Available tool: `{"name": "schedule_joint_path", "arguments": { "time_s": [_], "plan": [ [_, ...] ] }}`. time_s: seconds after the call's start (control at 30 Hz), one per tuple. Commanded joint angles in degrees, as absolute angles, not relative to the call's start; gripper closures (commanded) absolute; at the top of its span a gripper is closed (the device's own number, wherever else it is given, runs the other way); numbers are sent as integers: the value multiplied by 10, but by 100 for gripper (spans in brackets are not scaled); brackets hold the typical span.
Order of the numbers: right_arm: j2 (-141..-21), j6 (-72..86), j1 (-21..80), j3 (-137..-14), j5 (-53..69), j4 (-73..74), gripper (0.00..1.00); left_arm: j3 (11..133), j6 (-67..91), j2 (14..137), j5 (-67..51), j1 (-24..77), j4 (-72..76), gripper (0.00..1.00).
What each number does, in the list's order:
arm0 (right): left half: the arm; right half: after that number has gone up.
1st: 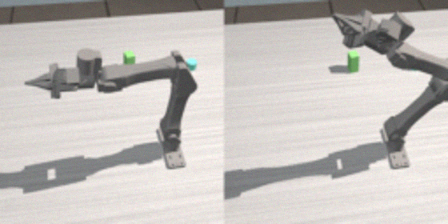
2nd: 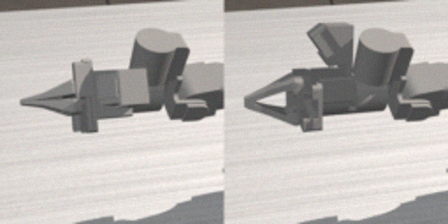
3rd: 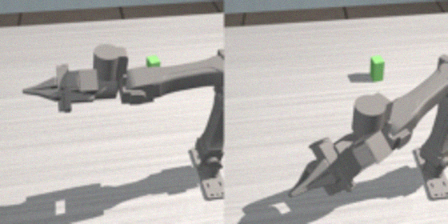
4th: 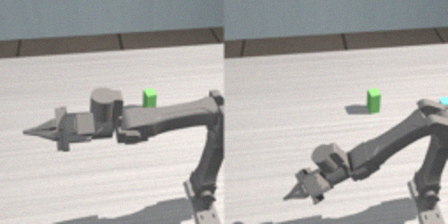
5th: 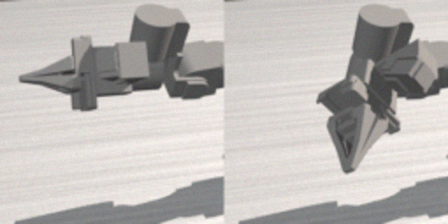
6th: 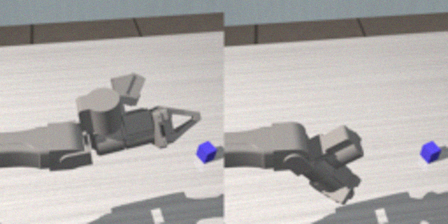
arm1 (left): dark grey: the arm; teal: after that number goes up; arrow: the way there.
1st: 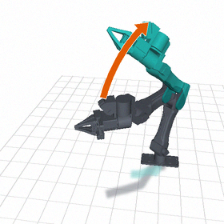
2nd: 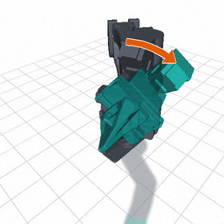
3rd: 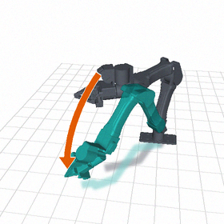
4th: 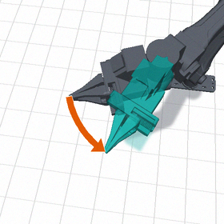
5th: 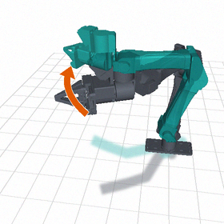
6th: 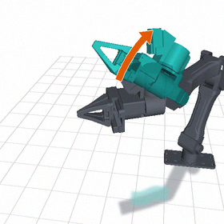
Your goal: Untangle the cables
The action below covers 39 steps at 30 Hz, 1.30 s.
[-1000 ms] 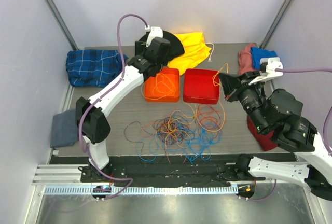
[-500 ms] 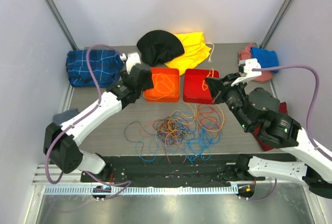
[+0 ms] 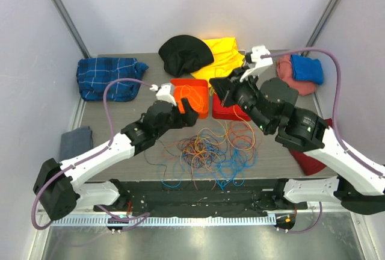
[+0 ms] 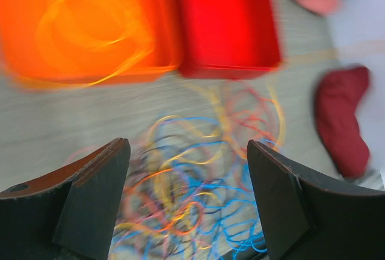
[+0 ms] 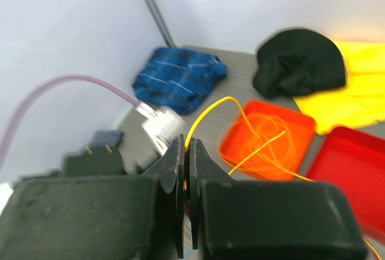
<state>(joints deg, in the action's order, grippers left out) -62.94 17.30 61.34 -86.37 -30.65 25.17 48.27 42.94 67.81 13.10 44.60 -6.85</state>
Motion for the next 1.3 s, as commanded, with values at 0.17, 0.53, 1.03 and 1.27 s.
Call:
{"name": "schedule_joint_path", "arguments": {
  "time_s": [0.17,0.53,1.03,1.27],
  "plan": [
    [-705,224,616,-1046,-193,244,99,404,261,714,132,610,368,10],
    [-737,322,615,-1153,-61,226,99,396,238,847,186,619,555,0],
    [-653,350,616,-1042,-45,174,99,480,268,928,165,618,515,50],
    [-527,293,615,-926,-222,201,99,460,272,745,245,596,263,100]
  ]
}}
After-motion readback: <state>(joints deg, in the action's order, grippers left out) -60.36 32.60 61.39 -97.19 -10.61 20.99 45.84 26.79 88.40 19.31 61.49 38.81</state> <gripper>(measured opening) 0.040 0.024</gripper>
